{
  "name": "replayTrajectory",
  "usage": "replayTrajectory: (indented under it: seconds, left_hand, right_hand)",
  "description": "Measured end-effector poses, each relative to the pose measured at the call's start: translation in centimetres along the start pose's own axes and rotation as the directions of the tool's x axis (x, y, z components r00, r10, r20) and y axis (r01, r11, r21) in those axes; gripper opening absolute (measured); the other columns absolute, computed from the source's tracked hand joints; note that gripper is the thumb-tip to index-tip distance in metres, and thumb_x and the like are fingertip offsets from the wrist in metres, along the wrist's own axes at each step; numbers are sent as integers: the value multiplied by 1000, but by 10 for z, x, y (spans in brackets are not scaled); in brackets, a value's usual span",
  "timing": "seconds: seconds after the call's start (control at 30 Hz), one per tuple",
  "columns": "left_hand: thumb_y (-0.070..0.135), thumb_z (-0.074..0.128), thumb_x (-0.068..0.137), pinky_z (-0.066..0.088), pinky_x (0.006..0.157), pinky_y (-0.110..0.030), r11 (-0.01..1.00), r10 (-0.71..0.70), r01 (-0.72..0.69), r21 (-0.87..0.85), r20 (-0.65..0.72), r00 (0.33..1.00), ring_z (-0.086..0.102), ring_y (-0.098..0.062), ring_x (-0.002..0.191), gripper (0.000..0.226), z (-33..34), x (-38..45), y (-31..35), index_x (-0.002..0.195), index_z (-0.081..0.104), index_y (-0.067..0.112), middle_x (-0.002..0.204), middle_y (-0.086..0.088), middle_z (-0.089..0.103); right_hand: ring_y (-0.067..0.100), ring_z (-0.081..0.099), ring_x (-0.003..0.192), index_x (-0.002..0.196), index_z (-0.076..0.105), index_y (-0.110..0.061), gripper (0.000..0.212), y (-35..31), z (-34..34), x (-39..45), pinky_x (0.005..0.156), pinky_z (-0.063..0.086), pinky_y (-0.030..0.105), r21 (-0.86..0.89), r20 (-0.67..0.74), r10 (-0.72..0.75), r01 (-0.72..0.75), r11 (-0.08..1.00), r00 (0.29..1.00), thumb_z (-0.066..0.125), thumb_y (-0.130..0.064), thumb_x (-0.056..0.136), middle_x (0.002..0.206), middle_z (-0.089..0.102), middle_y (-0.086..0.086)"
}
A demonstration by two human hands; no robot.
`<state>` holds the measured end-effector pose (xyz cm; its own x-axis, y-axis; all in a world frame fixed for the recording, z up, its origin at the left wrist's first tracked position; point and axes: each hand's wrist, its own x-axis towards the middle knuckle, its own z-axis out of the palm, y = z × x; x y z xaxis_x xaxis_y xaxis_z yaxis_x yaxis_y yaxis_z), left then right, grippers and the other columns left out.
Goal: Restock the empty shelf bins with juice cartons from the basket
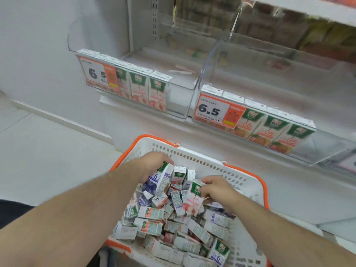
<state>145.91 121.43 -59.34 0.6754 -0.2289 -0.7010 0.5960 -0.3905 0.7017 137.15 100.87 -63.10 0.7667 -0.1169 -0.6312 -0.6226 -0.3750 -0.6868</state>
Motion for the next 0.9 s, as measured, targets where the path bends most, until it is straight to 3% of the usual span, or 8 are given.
replayTrajectory:
  seconds: [0.07, 0.17, 0.33, 0.47, 0.57, 0.63, 0.77, 0.9]
  left_hand:
    - [18, 62, 87, 43, 76, -29, 992, 87, -90, 90, 35, 996, 55, -20, 95, 25, 3, -13, 22, 111, 69, 14, 121, -1, 61]
    - [5, 55, 88, 37, 69, -24, 947, 226, -241, 213, 95, 970, 46, -17, 109, 26, 5, -34, 53, 102, 73, 19, 127, 4, 60]
    - [1, 63, 82, 36, 69, -14, 798, 321, -402, 449, 248, 914, 50, -8, 103, 24, 0, -63, 83, 90, 72, 22, 99, 15, 63]
    - [28, 60, 92, 37, 93, -23, 727, 343, -509, 462, 397, 851, 57, -10, 109, 26, -7, -80, 90, 114, 68, 16, 94, 8, 72]
    - [57, 69, 73, 39, 108, -36, 694, 358, -573, 436, 481, 800, 60, -10, 113, 55, -10, -81, 88, 117, 66, 25, 114, 7, 71]
    - [54, 76, 65, 43, 107, -38, 694, 393, -611, 380, 512, 764, 63, -12, 113, 59, -10, -81, 88, 116, 66, 26, 116, 7, 70]
    - [21, 77, 79, 46, 105, -41, 704, 514, -667, 242, 474, 715, 67, -17, 107, 33, -14, -82, 91, 111, 69, 18, 108, 1, 74]
    - [6, 72, 84, 51, 98, -36, 609, 687, -767, 203, 347, 638, 67, -9, 105, 33, -29, -85, 94, 111, 67, 25, 106, 5, 74]
  right_hand:
    - [30, 69, 73, 95, 67, -1, 23, -22, -16, -13, 64, 57, 36, 147, -43, -32, 39, 988, 999, 61, 7, 74, 84, 73, 18]
    - [34, 62, 68, 95, 65, 3, 44, -49, -34, -39, 54, 52, 33, 256, -100, -85, 109, 960, 991, 60, -4, 52, 77, 68, 22]
    - [25, 58, 54, 81, 62, 6, 24, -85, -50, -83, 44, 41, 25, 296, -174, -235, 279, 914, 956, 53, 2, 59, 67, 61, 19]
    - [25, 62, 58, 81, 60, 7, 36, -106, -55, -102, 53, 44, 33, 296, -202, -334, 382, 875, 921, 50, -6, 49, 64, 64, 17]
    - [24, 61, 57, 84, 63, 9, 41, -125, -54, -112, 50, 45, 30, 294, -232, -404, 459, 838, 885, 50, -6, 48, 66, 64, 18]
    - [22, 60, 57, 86, 64, 9, 41, -135, -53, -118, 50, 45, 30, 282, -236, -453, 506, 815, 860, 51, -6, 49, 67, 65, 18]
    - [21, 64, 64, 83, 69, -5, 34, -149, -50, -122, 54, 50, 31, 157, -256, -552, 598, 786, 793, 54, -5, 53, 71, 70, 10]
    - [7, 68, 91, 97, 70, -42, 45, -157, -41, -126, 82, 56, 28, -193, -285, -747, 727, 659, 601, 61, -13, 64, 96, 74, -14]
